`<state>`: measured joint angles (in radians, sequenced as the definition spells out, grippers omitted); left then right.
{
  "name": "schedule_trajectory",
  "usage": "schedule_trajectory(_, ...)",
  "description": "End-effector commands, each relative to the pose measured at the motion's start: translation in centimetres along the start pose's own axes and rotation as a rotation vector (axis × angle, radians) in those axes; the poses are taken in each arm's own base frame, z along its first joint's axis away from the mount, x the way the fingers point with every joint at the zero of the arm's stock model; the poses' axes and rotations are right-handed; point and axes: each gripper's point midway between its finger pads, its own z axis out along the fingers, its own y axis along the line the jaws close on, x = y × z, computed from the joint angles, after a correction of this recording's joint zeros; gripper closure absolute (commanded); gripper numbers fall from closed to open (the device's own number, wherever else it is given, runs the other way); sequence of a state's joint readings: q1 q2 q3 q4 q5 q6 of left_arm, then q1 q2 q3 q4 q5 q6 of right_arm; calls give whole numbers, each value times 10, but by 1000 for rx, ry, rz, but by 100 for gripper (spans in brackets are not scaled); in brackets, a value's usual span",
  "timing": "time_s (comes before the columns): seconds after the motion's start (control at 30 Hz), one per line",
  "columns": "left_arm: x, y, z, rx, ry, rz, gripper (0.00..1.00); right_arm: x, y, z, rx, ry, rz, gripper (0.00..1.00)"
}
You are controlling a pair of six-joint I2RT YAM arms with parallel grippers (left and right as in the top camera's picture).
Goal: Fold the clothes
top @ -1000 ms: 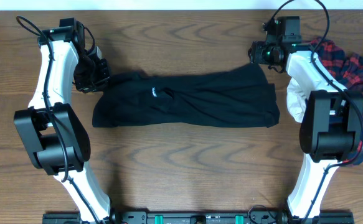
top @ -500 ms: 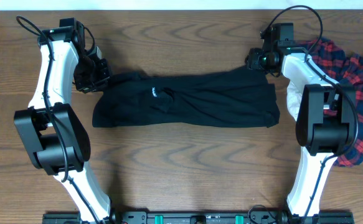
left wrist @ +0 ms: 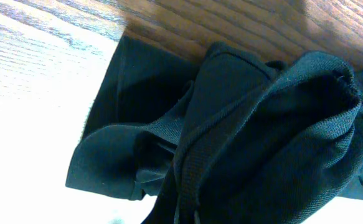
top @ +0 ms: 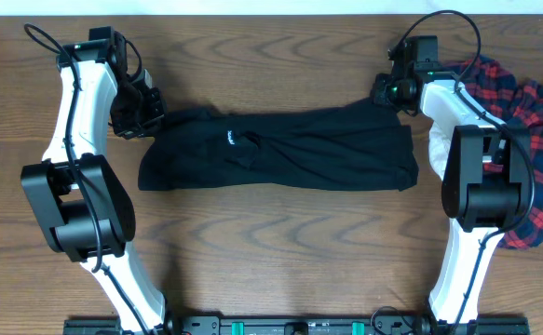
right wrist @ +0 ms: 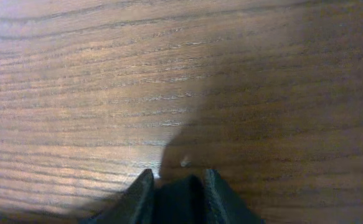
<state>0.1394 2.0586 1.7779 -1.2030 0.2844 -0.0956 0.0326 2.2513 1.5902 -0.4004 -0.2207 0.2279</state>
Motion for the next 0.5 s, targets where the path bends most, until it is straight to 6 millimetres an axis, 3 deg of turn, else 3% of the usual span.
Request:
schedule_trajectory(0.0,2,0,-7,-10,-14,20,94,15,0,14,-2,47,6,79)
schedule_trajectory(0.13,2,0,-7,-10,-15,21,94,16,0,13,-2,48,7,99)
schedule_trajectory(0.3,2,0,-7,-10,-15,21,94,14,1,11,-14,48,36,99)
schedule_trajectory(0.47,2,0,-7,-10,-14,20,94,2,5,-12,-24,21,37,99)
